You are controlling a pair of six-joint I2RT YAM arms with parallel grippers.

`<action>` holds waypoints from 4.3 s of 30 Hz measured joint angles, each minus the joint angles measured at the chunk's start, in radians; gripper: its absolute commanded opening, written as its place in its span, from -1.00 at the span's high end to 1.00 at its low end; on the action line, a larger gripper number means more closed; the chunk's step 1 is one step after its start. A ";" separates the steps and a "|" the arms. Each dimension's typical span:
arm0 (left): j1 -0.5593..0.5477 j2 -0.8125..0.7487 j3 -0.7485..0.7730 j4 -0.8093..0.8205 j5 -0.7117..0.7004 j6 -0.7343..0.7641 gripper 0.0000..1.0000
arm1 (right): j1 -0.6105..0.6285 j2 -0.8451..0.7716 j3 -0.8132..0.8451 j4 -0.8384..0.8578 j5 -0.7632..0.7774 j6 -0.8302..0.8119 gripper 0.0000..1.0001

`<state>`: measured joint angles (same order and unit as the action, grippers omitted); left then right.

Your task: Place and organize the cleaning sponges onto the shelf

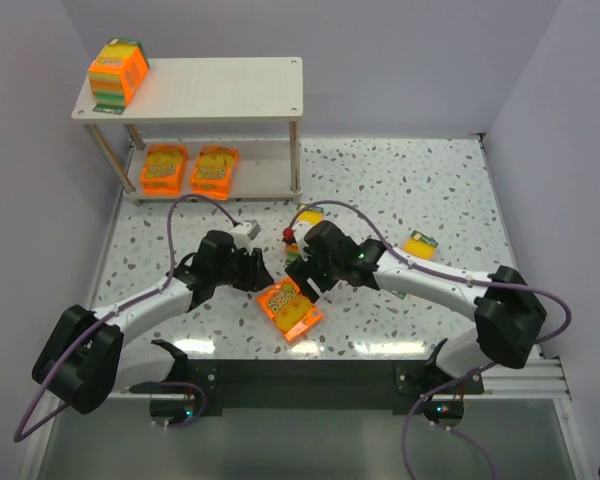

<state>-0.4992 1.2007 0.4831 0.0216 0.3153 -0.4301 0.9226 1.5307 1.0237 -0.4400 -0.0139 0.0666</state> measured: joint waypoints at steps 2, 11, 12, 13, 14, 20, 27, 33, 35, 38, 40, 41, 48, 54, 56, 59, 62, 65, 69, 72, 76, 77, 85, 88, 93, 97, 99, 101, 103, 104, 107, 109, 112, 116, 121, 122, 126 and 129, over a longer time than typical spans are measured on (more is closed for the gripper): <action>0.000 0.005 0.000 -0.010 -0.017 0.004 0.18 | 0.000 -0.064 -0.002 -0.002 0.038 0.024 -0.56; 0.000 0.025 0.000 -0.008 -0.027 0.004 0.63 | 0.023 -0.269 -0.241 0.015 -0.086 0.227 1.00; 0.000 0.029 0.000 -0.008 -0.026 0.004 0.67 | 0.038 -0.285 -0.283 0.010 -0.108 0.248 1.00; 0.000 0.034 0.000 -0.008 -0.026 0.004 0.72 | 0.060 -0.300 -0.318 0.005 -0.127 0.267 1.00; 0.000 0.037 0.000 -0.008 -0.026 0.004 0.74 | 0.087 -0.315 -0.343 -0.009 -0.140 0.286 1.00; 0.000 0.064 0.000 -0.005 -0.022 0.004 0.79 | 0.171 -0.341 -0.396 0.027 -0.183 0.389 1.00; 0.000 0.064 -0.001 0.020 0.019 -0.002 0.80 | 0.171 -0.121 -0.367 0.154 -0.109 0.481 1.00; 0.013 0.043 -0.030 0.050 0.011 -0.005 0.84 | 0.156 0.023 -0.246 0.176 -0.054 0.518 1.00; 0.014 0.024 -0.045 0.051 -0.009 -0.004 0.86 | 0.130 0.024 -0.240 0.166 -0.041 0.521 1.00; 0.014 -0.002 -0.073 0.051 -0.027 -0.005 0.87 | 0.071 0.024 -0.228 0.151 -0.016 0.520 1.00; 0.014 -0.014 -0.100 0.048 -0.026 -0.009 0.88 | 0.028 0.024 -0.214 0.144 0.000 0.516 1.00; 0.012 -0.021 -0.116 0.047 -0.020 -0.021 0.88 | 0.003 0.024 -0.202 0.143 0.004 0.512 1.00; -0.019 -0.090 -0.204 0.016 0.033 -0.089 0.82 | -0.072 0.059 -0.089 0.154 0.030 0.457 1.00; -0.028 -0.211 -0.210 -0.060 -0.021 -0.141 0.33 | -0.078 0.085 -0.064 0.155 0.055 0.440 1.00; -0.028 -0.255 -0.210 -0.091 -0.062 -0.163 0.27 | -0.079 0.085 -0.064 0.153 0.058 0.439 1.00; -0.030 -0.311 -0.208 -0.125 -0.124 -0.201 0.16 | -0.077 0.082 -0.065 0.153 0.058 0.441 1.00; -0.032 -0.338 -0.204 -0.151 -0.173 -0.237 0.13 | -0.077 0.077 -0.072 0.156 0.057 0.441 1.00; -0.032 -0.356 -0.203 -0.174 -0.203 -0.266 0.08 | -0.074 0.076 -0.081 0.157 0.057 0.441 1.00; -0.032 -0.407 -0.203 -0.200 -0.236 -0.316 0.01 | -0.072 0.074 -0.090 0.156 0.064 0.441 1.00; -0.032 -0.456 -0.206 -0.197 -0.246 -0.371 -0.12 | -0.072 0.064 -0.111 0.160 0.070 0.441 1.00; -0.032 -0.483 -0.237 -0.122 -0.222 -0.450 -0.25 | -0.072 0.057 -0.137 0.166 0.071 0.441 1.00; -0.032 -0.476 -0.249 -0.092 -0.213 -0.471 -0.25 | -0.072 0.057 -0.141 0.168 0.071 0.441 1.00; -0.032 -0.284 -0.263 0.045 -0.141 -0.529 -0.06 | -0.072 0.057 -0.144 0.179 0.058 0.441 1.00; -0.032 -0.254 -0.269 0.085 -0.114 -0.540 0.17 | -0.072 0.057 -0.144 0.183 0.049 0.441 1.00; -0.032 -0.232 -0.296 0.148 -0.098 -0.557 0.80 | -0.074 0.060 -0.144 0.187 0.047 0.438 1.00; -0.032 -0.211 -0.302 0.196 -0.082 -0.559 1.00 | -0.076 0.060 -0.144 0.179 0.046 0.436 1.00; -0.032 -0.206 -0.302 0.204 -0.079 -0.558 1.00 | -0.077 0.060 -0.143 0.176 0.045 0.435 1.00; -0.032 -0.208 -0.303 0.204 -0.078 -0.557 1.00 | -0.077 0.060 -0.143 0.175 0.045 0.434 1.00; -0.032 -0.220 -0.306 0.200 -0.078 -0.554 1.00 | -0.077 0.060 -0.144 0.175 0.045 0.434 0.97; -0.032 -0.233 -0.307 0.190 -0.079 -0.554 1.00 | -0.077 0.060 -0.144 0.173 0.047 0.435 0.90; -0.032 -0.307 -0.304 0.133 -0.093 -0.553 1.00 | -0.077 0.044 -0.143 0.159 0.060 0.447 0.34; -0.032 -0.382 -0.296 0.069 -0.121 -0.555 1.00 | -0.077 0.008 -0.144 0.136 0.084 0.457 0.15; -0.032 -0.525 -0.263 -0.048 -0.199 -0.571 1.00 | -0.078 -0.092 -0.144 0.095 0.122 0.475 -0.15; -0.031 -0.667 -0.191 -0.169 -0.347 -0.623 1.00 | -0.080 -0.239 -0.150 0.052 0.159 0.495 -0.26; -0.031 -0.715 -0.128 -0.224 -0.560 -0.747 1.00 | -0.084 -0.364 -0.190 0.005 0.181 0.517 -0.28; -0.031 -0.702 -0.126 -0.216 -0.599 -0.781 1.00 | -0.084 -0.378 -0.199 -0.006 0.182 0.520 -0.28; -0.030 -0.529 -0.124 -0.141 -0.727 -0.949 1.00 | -0.085 -0.422 -0.230 -0.044 0.187 0.528 -0.28; -0.025 -0.308 -0.080 -0.065 -0.774 -1.061 1.00 | -0.085 -0.459 -0.244 -0.069 0.188 0.532 -0.28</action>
<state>-0.5240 0.8928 0.4026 -0.0437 -0.4583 -1.4910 0.8371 1.0718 0.7799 -0.5091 0.1741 0.5983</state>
